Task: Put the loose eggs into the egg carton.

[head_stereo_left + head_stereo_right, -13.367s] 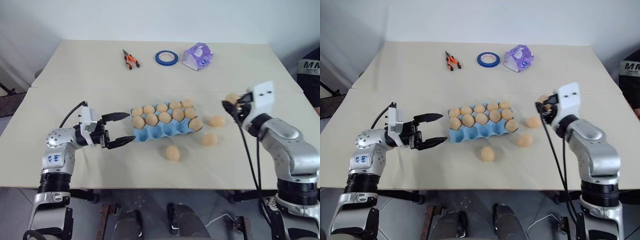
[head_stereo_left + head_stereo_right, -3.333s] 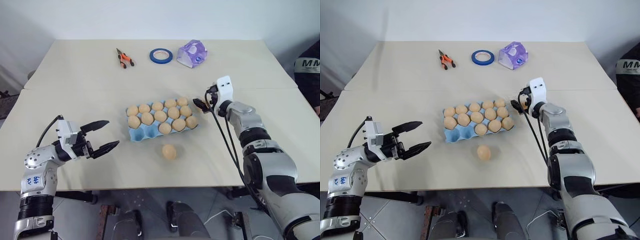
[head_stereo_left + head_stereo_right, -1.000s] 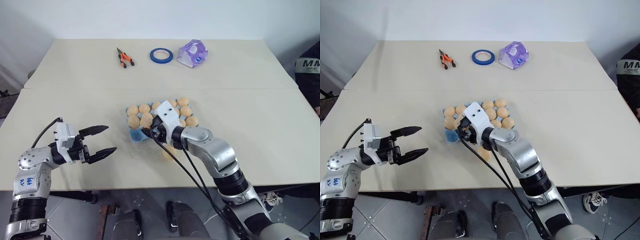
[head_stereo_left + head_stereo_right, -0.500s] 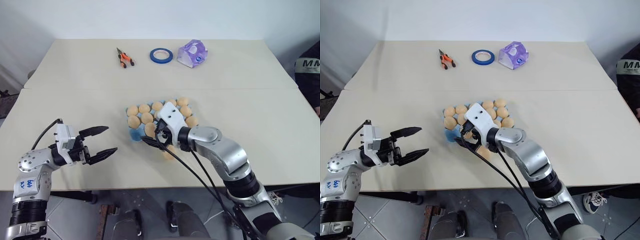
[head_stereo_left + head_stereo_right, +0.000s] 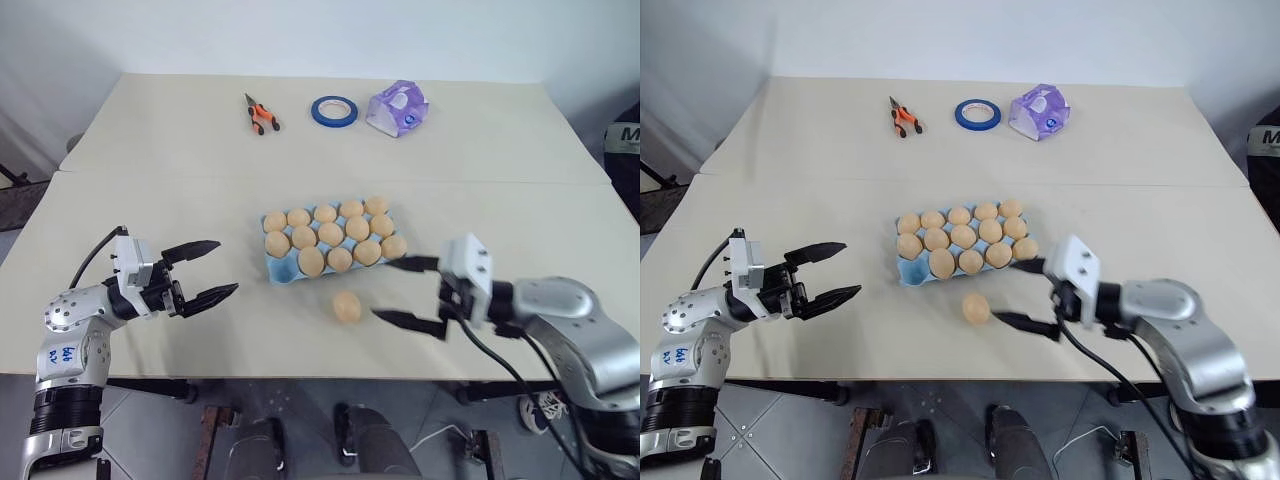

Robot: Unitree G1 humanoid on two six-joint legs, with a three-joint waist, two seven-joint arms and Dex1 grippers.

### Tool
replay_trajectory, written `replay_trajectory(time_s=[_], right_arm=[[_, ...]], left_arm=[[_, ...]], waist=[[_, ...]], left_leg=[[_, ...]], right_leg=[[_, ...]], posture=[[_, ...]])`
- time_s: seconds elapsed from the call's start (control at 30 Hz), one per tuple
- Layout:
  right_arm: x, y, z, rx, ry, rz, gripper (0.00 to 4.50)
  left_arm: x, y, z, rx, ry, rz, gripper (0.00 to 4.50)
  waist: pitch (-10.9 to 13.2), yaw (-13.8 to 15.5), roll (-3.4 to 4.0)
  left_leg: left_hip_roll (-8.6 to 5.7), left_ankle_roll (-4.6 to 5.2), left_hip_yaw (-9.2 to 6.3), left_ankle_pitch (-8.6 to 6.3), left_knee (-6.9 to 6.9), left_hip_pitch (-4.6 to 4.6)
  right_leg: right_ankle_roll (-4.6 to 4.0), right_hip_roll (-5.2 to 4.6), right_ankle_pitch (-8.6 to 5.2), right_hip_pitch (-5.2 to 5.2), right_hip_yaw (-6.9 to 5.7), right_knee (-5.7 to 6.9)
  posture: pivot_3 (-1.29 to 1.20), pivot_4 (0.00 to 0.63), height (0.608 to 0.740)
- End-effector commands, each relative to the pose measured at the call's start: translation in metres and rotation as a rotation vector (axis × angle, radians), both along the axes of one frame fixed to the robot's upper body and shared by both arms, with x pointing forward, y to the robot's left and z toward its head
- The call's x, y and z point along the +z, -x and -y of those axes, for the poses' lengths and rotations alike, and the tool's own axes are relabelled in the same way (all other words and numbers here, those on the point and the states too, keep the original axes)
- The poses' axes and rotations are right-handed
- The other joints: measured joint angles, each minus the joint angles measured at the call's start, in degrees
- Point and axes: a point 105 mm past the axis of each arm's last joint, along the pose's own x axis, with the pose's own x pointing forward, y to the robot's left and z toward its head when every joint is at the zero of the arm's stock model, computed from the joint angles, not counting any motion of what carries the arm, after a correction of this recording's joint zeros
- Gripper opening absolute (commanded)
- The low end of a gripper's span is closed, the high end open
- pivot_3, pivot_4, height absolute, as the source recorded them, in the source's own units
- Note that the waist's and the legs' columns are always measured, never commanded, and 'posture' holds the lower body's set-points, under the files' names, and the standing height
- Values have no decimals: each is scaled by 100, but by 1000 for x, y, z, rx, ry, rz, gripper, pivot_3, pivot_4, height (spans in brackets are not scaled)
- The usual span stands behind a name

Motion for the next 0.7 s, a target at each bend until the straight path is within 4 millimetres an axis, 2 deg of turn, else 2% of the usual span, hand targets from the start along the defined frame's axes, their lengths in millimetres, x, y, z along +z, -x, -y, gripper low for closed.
replay_trajectory(time_s=[0.03, 0.2, 0.4, 0.47, 0.57, 0.7], right_arm=[[18, 15, 19, 66, -60, 28, 4471], [9, 28, 47, 56, -10, -31, 4471], [5, 32, 49, 31, -24, -28, 4471], [4, 31, 44, 15, -36, -10, 4471], [11, 17, 19, -67, -103, 48, 4471], [7, 8, -15, -143, -146, 14, 4471]], left_arm=[[7, 1, -4, 5, 4, 40, 4500], [7, 2, -11, 15, -6, 35, 4500], [8, 2, -13, 12, -12, 39, 4500], [9, 2, -13, 8, -13, 42, 4500], [11, 1, -12, 1, -14, 46, 4500], [12, 1, -12, -7, -14, 45, 4500]], waist=[[1, -9, -2], [0, 17, -3], [0, 17, -3], [0, 28, -4], [-1, 10, -5], [-1, -11, -5]], left_leg=[[0, 0, 0, 0, 5, 1], [-1, 2, -3, 3, 12, 9], [-1, 3, -3, 4, 12, 9], [-2, 3, -3, 3, 10, 9], [0, 2, -2, 3, 11, 9], [2, -14, -3, 5, 12, 11]], right_leg=[[3, 1, 2, 1, 2, 4], [4, -2, 3, 8, 2, 6], [3, -5, 3, 8, 4, 7], [3, -5, 3, 8, 3, 7], [3, -5, 3, 8, 5, 9], [-4, -5, 6, 5, 7, 15]], posture=[[0, 150, 740], [0, 150, 740], [0, 150, 740], [0, 150, 740], [0, 150, 740], [0, 150, 740]])
